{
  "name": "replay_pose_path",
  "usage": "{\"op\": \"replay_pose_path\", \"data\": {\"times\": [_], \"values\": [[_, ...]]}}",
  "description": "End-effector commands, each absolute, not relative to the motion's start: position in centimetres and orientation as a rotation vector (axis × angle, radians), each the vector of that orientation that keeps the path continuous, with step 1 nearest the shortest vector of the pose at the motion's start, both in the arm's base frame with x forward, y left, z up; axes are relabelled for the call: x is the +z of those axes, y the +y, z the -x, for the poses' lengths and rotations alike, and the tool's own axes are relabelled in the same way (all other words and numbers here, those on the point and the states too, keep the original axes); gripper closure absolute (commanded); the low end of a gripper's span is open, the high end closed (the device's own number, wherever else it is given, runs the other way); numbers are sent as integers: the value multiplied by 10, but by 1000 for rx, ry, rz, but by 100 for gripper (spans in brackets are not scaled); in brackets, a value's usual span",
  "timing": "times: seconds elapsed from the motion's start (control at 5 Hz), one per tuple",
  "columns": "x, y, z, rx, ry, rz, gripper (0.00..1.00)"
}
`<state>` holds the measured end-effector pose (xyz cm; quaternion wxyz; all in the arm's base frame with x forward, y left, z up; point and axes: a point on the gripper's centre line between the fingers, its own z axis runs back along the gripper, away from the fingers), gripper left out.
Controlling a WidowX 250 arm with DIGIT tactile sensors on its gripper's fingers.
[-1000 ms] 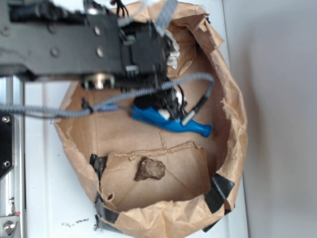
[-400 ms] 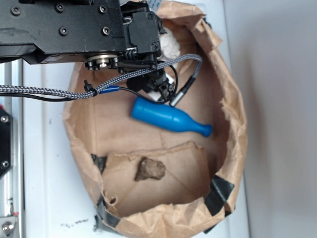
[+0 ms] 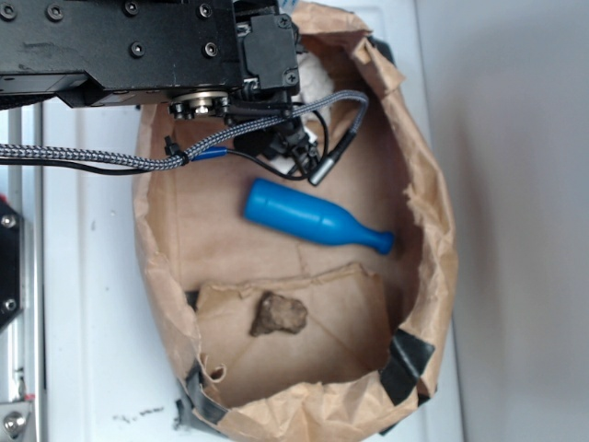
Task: Grab the white paper.
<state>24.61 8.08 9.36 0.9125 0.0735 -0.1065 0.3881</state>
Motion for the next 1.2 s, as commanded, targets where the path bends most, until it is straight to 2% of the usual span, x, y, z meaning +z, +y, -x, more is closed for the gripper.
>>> {"op": "replay_pose_path", "data": {"times": [0.0,0.2,0.4,0.6,1.0], "values": [[101,104,-259,838,-302,-118,0],[79,113,-279,836,-350,-187,0],[66,113,-289,804,-351,-249,0],[63,111,-294,770,-359,-277,0],[59,117,-299,819,-371,-279,100]]}}
